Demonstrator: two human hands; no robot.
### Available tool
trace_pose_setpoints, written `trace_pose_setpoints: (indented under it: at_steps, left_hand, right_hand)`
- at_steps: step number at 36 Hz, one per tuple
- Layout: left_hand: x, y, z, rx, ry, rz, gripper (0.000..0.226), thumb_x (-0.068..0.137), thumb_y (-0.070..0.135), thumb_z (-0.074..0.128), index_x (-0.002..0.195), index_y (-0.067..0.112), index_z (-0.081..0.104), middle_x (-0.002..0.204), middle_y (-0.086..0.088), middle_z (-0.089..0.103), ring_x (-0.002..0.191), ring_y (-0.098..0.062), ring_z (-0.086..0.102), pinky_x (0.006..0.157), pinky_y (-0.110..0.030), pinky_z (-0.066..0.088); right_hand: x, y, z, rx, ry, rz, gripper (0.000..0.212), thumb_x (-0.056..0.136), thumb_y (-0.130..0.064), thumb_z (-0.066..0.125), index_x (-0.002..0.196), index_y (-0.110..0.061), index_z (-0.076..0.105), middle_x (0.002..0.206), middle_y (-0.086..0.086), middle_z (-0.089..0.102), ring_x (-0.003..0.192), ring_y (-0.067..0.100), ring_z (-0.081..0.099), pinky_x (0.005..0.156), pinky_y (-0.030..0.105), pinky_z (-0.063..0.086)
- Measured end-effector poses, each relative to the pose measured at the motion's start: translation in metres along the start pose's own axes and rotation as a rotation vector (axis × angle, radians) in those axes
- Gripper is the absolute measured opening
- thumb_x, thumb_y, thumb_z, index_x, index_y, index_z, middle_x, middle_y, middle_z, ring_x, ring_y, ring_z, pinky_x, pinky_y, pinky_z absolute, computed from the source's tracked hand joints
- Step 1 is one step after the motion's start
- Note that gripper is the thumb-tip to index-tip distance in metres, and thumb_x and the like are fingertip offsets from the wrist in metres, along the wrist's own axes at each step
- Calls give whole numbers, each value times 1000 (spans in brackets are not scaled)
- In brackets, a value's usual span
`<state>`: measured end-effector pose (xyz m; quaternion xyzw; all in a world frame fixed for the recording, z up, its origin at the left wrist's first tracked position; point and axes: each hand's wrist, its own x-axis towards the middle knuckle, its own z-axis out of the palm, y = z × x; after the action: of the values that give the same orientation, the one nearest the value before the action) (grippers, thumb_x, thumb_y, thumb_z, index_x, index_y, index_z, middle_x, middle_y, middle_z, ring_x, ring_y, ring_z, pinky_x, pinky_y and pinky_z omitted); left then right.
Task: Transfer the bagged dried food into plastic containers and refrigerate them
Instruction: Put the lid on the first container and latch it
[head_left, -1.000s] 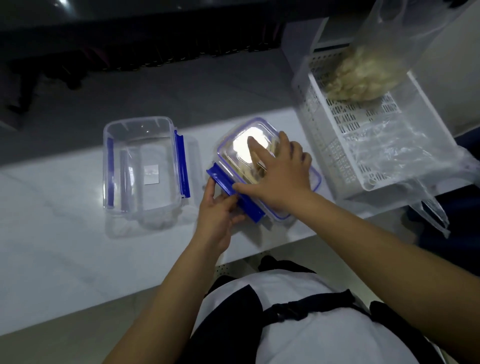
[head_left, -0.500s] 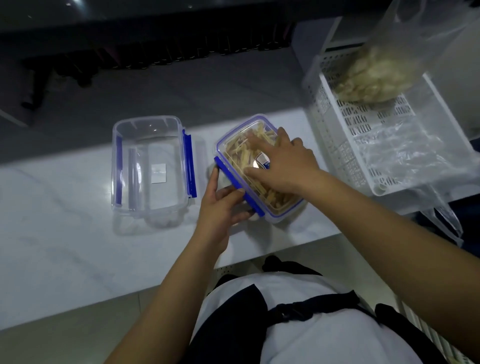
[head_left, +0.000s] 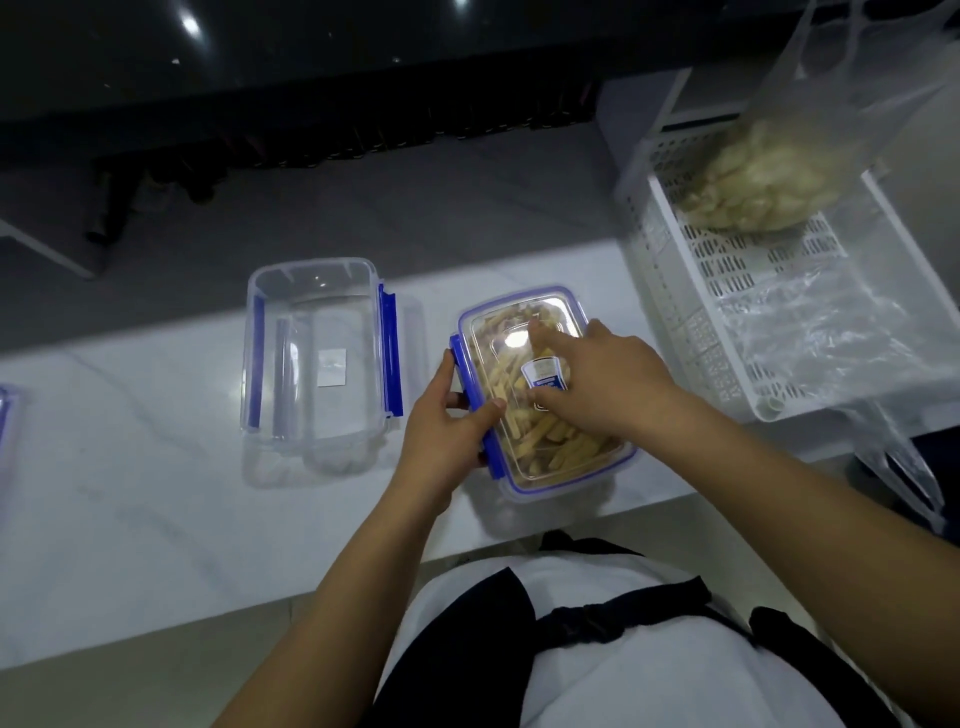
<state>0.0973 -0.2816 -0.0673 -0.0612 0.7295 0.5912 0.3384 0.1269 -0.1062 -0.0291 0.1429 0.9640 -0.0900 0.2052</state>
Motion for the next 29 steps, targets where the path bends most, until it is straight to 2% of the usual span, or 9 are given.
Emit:
trace_pose_setpoints:
  at_steps: [3, 7, 10, 13, 16, 18, 21, 24, 29]
  left_hand:
    - [1, 3, -1, 0, -17, -26, 75, 95, 18, 65, 153, 43, 26, 117, -1, 57, 96, -15, 64, 52, -24, 57]
    - [3, 7, -2, 0, -48, -57, 73, 96, 16, 64, 152, 45, 28, 118, -4, 59, 96, -17, 66, 51, -26, 57]
    - [5, 10, -2, 5, -45, -66, 71, 96, 14, 63, 150, 46, 31, 117, -6, 61, 95, -17, 67, 50, -26, 57]
    - [4, 10, -2, 12, -40, -76, 71, 96, 14, 64, 150, 46, 32, 117, -7, 64, 99, -20, 68, 54, -30, 59]
    - [3, 11, -3, 10, -41, -85, 71, 95, 15, 66, 150, 46, 33, 117, -7, 67, 99, -21, 70, 55, -31, 59]
    - [2, 13, -3, 24, -25, -76, 72, 93, 16, 68, 150, 44, 34, 117, -6, 66, 99, -21, 70, 54, -31, 59]
    - [-2, 11, 0, 46, 27, -36, 72, 92, 19, 70, 150, 42, 36, 118, -3, 64, 100, -21, 69, 62, -39, 63]
    - [-5, 8, 2, 51, 64, -8, 70, 92, 20, 69, 151, 39, 36, 118, -2, 64, 104, -23, 68, 75, -50, 62]
    - [-3, 9, 5, 90, 77, -2, 70, 93, 19, 68, 152, 38, 35, 117, -1, 63, 105, -22, 67, 76, -50, 62]
  right_hand:
    - [1, 14, -7, 145, -12, -19, 68, 88, -49, 60, 148, -50, 27, 136, 7, 52, 112, 30, 58, 77, 32, 43]
    - [-3, 43, -5, 804, 75, 127, 80, 86, -26, 72, 148, -51, 28, 142, 1, 50, 113, 23, 60, 84, 35, 52]
    - [-1, 55, 4, 1225, -124, 338, 77, 87, -17, 74, 148, -42, 36, 130, 5, 58, 99, 23, 65, 71, 37, 55]
    - [4, 63, 12, 1417, -301, 449, 66, 85, -18, 75, 143, -27, 46, 101, 10, 72, 84, 26, 69, 68, 38, 55]
    - [2, 64, 9, 1397, -279, 434, 52, 82, -20, 78, 130, -19, 58, 85, 3, 75, 72, 19, 71, 59, 30, 53]
    - [0, 62, 9, 1313, -137, 412, 47, 81, -16, 79, 124, -17, 61, 95, 4, 74, 78, 17, 71, 58, 28, 51]
    - [-5, 55, 13, 1133, 62, 340, 40, 82, -14, 78, 120, -18, 66, 92, 3, 74, 79, 20, 72, 70, 37, 58]
    - [-9, 52, 18, 1024, 99, 298, 32, 85, -23, 75, 116, -24, 70, 89, -3, 77, 78, 19, 74, 81, 45, 60]
    - [-11, 46, 9, 862, 152, 258, 40, 87, -24, 73, 126, -17, 67, 104, 6, 74, 83, 18, 67, 81, 35, 55]
